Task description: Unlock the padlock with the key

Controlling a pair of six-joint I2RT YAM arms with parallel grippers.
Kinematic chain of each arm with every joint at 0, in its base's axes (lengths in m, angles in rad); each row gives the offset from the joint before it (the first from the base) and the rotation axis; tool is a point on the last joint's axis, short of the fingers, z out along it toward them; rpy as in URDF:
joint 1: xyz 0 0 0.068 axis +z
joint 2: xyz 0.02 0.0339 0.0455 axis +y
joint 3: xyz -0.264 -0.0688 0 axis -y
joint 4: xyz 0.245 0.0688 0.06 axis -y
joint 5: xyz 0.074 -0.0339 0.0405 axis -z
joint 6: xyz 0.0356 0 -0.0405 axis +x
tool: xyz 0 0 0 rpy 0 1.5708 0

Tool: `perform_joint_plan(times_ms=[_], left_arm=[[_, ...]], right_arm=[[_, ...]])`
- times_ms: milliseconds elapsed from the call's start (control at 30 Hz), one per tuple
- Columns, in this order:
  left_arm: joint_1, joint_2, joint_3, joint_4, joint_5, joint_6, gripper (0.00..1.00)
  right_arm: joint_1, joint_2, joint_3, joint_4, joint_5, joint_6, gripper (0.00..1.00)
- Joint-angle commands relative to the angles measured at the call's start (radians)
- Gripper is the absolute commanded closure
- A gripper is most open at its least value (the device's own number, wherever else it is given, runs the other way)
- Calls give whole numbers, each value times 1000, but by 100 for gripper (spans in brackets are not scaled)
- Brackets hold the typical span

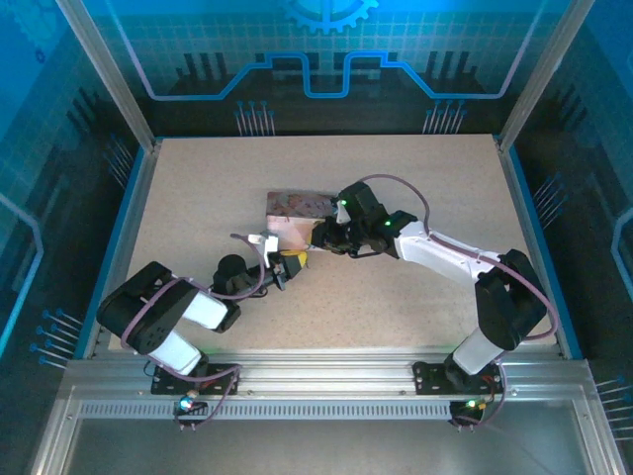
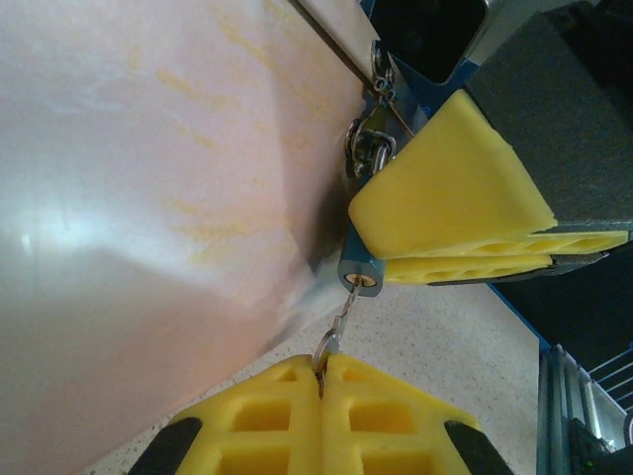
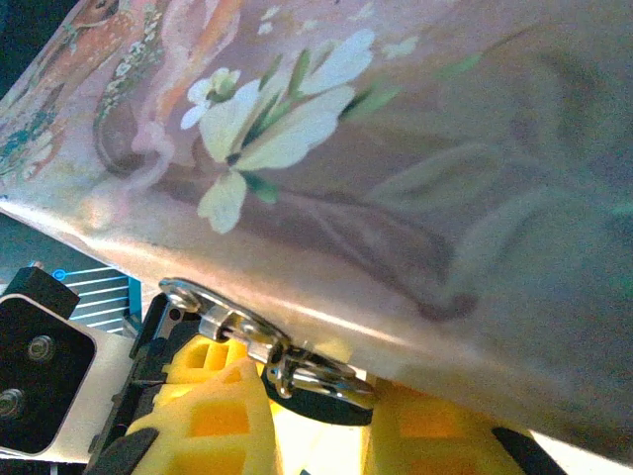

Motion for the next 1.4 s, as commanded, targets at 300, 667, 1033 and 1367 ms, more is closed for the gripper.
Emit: perform_joint_plan(times_ms=[300,667,1033,1367], left_arm=[[-20,33,64,48,39,-55,100],[-6,-28,28,46,47,-62,100],[-3,13,49,46,59,-72,100],[6,-13,21,46,53,-55,100]], right_arm=[[11,-24,-12,132,-58,10,100],[19,-31,1,28,28,-85,100],[25,-29,-5,65,-15,-73,100],[18,-33,-12,82,-29,-58,100]])
